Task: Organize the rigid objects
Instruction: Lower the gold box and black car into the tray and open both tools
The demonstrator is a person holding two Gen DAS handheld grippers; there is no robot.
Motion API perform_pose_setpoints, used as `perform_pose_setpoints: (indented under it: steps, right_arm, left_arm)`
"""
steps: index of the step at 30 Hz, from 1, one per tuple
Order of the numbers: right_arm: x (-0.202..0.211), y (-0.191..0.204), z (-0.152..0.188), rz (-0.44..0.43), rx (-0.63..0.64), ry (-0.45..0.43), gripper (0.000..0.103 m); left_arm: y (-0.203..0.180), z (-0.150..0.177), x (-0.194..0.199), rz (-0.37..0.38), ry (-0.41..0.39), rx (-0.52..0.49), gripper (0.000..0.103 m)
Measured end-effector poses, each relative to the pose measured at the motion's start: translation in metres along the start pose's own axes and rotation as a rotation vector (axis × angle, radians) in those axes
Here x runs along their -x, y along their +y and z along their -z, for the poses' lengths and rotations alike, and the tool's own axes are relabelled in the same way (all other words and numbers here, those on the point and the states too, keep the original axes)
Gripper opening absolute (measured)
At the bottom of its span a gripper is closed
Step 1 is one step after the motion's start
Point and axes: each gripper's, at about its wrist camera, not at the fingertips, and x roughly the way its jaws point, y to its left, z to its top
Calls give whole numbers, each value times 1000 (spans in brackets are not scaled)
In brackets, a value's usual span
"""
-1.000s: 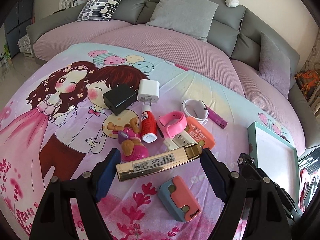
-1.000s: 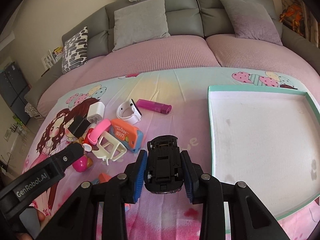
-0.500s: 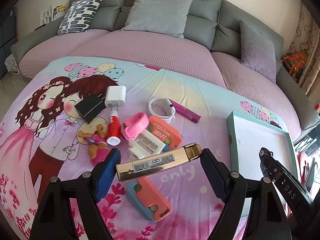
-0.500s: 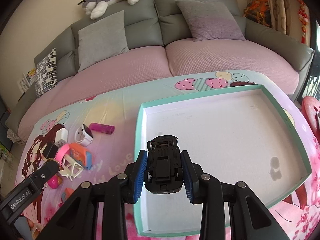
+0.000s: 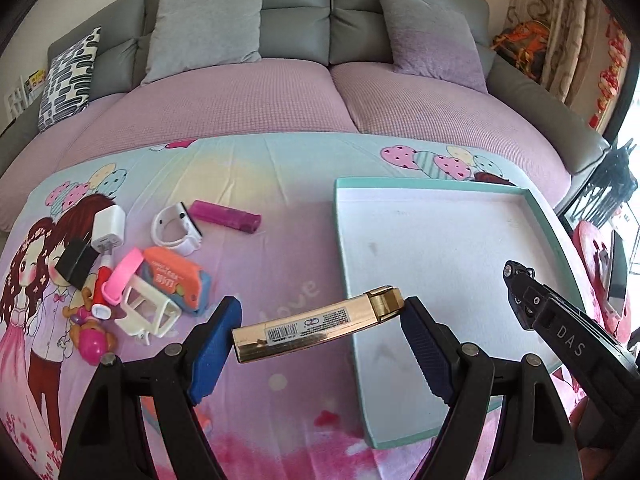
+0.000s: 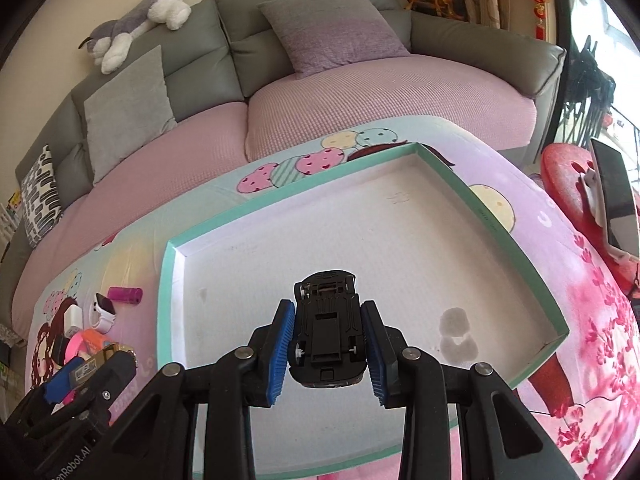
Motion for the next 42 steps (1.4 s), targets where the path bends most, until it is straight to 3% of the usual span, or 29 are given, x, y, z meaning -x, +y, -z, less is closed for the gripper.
perform_pose_setpoints:
  steps: [3,12,26,31,34,36,42]
  right_arm:
    - [-1,-17,-1,66,-28,0,36]
    - [-9,-56,-3,151,-125,21,36]
    - [-15,-64,0,160,-142,59,36]
    - [-17,-65,-1,159,-141,71,38]
    - [-18,-64,-1,156,-142,74,48]
    - [-17,-64,-1,155,-141,70,61]
    - [-19,-60,-1,141,-128,71,71]
  left_arm:
    - [-19,-6,-5,8,1,-30,83]
    - [-63,-16,-26,83,-8,-61,83]
    - [-75,-2,-45,109,40,-90,83]
    - [-74,-4,-40,111,23,-91,83]
    - [-77,-4,-42,101,29,-103,83]
    - [-77,-3,-44,102,34,-102,83]
    - [-71,-3,-48,101,45,-81,84]
